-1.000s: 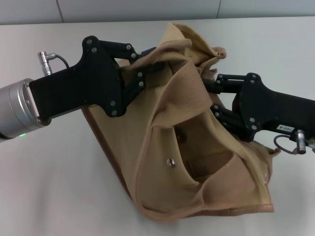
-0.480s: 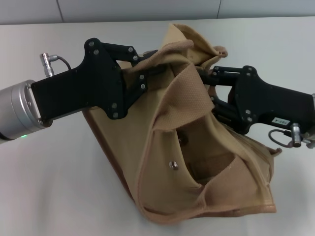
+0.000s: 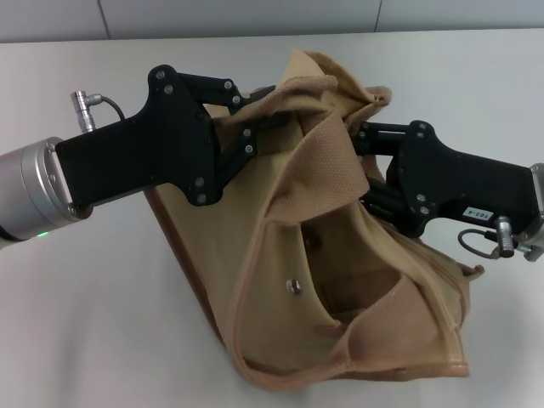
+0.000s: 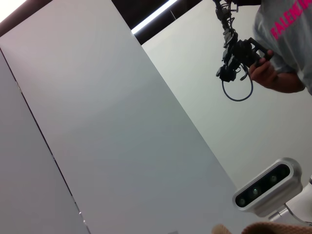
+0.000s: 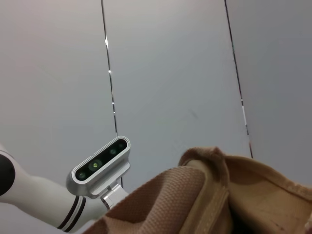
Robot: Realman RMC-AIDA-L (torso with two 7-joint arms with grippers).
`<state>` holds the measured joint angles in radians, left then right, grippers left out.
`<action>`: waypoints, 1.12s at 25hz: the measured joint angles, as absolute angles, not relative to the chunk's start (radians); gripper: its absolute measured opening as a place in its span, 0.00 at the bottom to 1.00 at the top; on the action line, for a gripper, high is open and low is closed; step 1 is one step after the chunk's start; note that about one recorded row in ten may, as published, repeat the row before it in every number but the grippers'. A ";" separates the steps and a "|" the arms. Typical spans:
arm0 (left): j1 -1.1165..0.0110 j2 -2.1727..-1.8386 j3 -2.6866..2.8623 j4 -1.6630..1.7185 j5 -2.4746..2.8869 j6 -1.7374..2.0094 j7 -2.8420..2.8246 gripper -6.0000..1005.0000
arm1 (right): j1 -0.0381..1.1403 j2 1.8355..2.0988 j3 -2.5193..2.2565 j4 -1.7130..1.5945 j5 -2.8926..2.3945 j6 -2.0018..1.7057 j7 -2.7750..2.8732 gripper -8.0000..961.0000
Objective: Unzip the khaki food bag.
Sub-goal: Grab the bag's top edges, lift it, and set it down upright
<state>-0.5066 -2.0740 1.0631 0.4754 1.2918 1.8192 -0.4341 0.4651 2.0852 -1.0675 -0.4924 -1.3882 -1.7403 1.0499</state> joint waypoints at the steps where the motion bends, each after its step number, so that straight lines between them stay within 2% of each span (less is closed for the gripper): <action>1: -0.507 -2.074 1.063 0.475 1.292 1.819 -0.434 0.08 | 0.464 2.084 -1.067 -0.492 -1.388 -1.740 1.053 0.46; 6: -0.507 -2.074 1.063 0.475 1.290 1.820 -0.434 0.09 | 0.458 2.079 -1.069 -0.505 -1.400 -1.744 1.081 0.50; 10: -0.508 -2.073 1.062 0.476 1.289 1.824 -0.434 0.09 | 0.387 2.068 -1.063 -0.606 -1.430 -1.777 1.084 0.54; 17: -0.511 -2.072 1.063 0.477 1.288 1.821 -0.434 0.09 | 0.338 2.073 -1.059 -0.726 -1.460 -1.786 1.075 0.61; 20: -0.513 -2.072 1.063 0.477 1.288 1.821 -0.434 0.09 | 0.335 2.082 -1.064 -0.774 -1.489 -1.775 1.013 0.61; 28: -0.514 -2.072 1.063 0.477 1.286 1.821 -0.434 0.09 | 0.346 2.084 -1.059 -0.802 -1.474 -1.731 0.952 0.62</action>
<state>-0.5141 -2.0724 1.0630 0.4773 1.2856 1.8211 -0.4345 0.3462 2.0843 -1.0588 -0.8022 -1.4744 -1.7310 0.9523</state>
